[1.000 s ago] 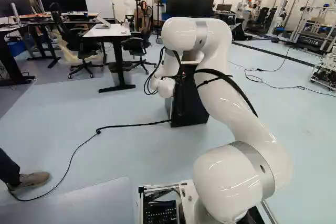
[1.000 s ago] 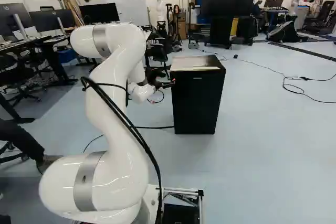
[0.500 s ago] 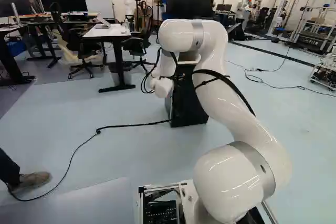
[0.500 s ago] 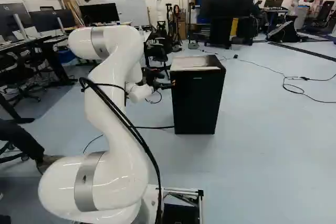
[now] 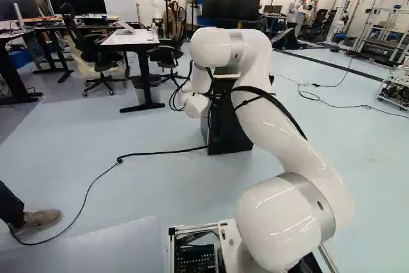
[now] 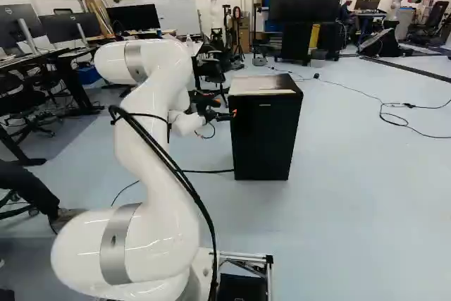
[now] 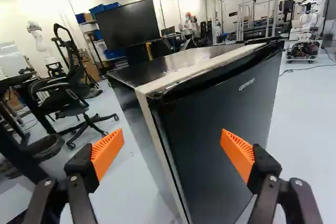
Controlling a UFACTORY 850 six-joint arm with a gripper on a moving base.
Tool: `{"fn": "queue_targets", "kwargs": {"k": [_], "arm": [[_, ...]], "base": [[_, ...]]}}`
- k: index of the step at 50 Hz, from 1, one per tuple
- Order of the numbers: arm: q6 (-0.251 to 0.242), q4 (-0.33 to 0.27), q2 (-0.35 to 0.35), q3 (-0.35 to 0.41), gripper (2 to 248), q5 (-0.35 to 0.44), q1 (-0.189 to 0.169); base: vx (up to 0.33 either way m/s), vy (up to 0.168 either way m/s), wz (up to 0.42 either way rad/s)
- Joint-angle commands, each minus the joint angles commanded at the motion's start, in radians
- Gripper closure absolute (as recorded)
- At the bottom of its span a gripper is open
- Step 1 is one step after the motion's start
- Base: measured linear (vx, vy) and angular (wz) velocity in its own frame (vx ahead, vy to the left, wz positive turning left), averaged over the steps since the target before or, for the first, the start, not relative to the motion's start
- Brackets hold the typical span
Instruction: Open the fridge door
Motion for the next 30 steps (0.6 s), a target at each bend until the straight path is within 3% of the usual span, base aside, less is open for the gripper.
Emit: {"fn": "queue_targets", "kwargs": {"k": [30], "arm": [[0.000,0.068,-0.055,-0.091,3,0.025,-0.007]], "base": [[0.000,0.000,0.000]]}}
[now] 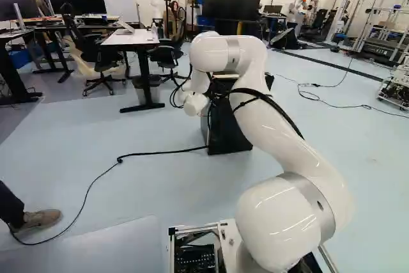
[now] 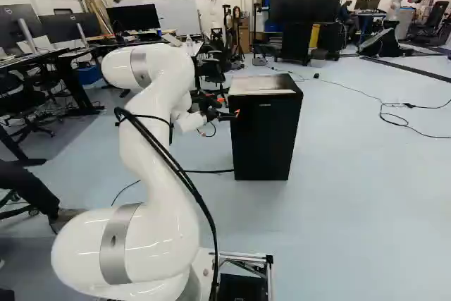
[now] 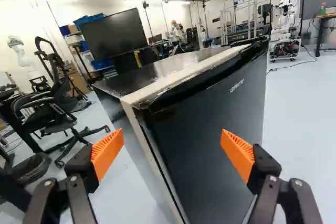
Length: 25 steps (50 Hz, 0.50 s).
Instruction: Open the fridge door
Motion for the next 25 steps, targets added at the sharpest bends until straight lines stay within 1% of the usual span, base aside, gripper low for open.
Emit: {"fn": "queue_targets", "kwargs": {"k": [17,25], "arm": [[0.000,0.034,-0.006,-0.010,3,0.024,-0.012],[0.000,0.040,-0.006,-0.011,3,0.028,-0.014]], "base": [[0.000,0.000,0.000],[0.000,0.000,0.000]]}}
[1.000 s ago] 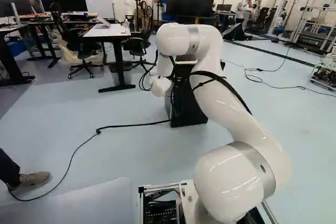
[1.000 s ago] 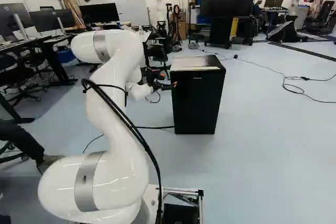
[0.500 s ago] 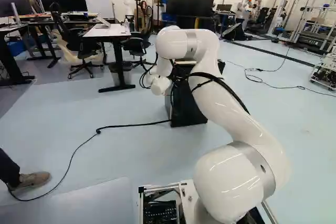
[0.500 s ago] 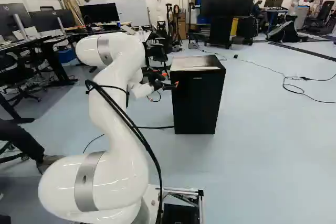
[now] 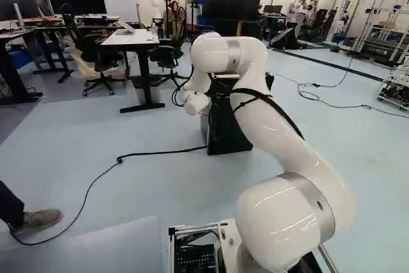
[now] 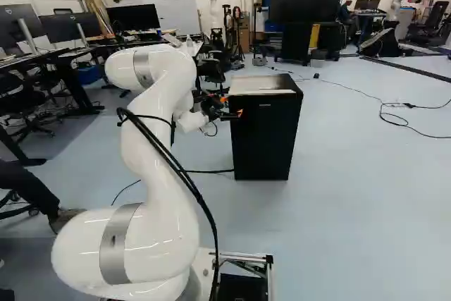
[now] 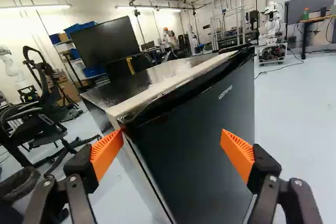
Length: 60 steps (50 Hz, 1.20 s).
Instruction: Open the fridge door
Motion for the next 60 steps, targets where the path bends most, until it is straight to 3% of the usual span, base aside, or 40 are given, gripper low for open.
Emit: {"fn": "queue_targets", "kwargs": {"k": [60], "arm": [[0.000,0.021,-0.019,-0.032,3,0.000,-0.004]], "base": [[0.000,0.000,0.000]]}}
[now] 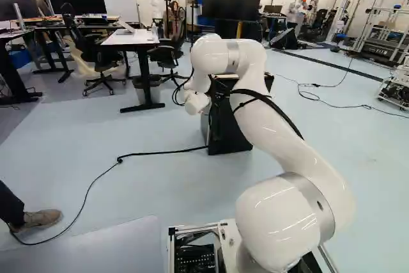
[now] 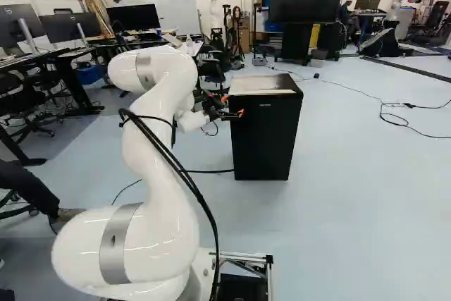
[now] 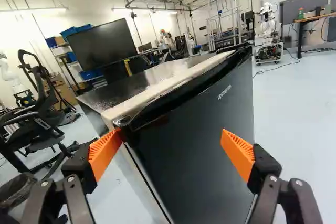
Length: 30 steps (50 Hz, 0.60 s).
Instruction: Open the fridge door
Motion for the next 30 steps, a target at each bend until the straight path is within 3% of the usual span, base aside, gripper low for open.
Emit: {"fn": "queue_targets", "kwargs": {"k": [17,30], "arm": [[0.000,0.023,0.009,0.016,3,0.000,0.001],[0.000,0.041,0.043,0.075,3,0.000,0.006]], "base": [[0.000,0.000,0.000],[-0.001,-0.001,-0.006]]}}
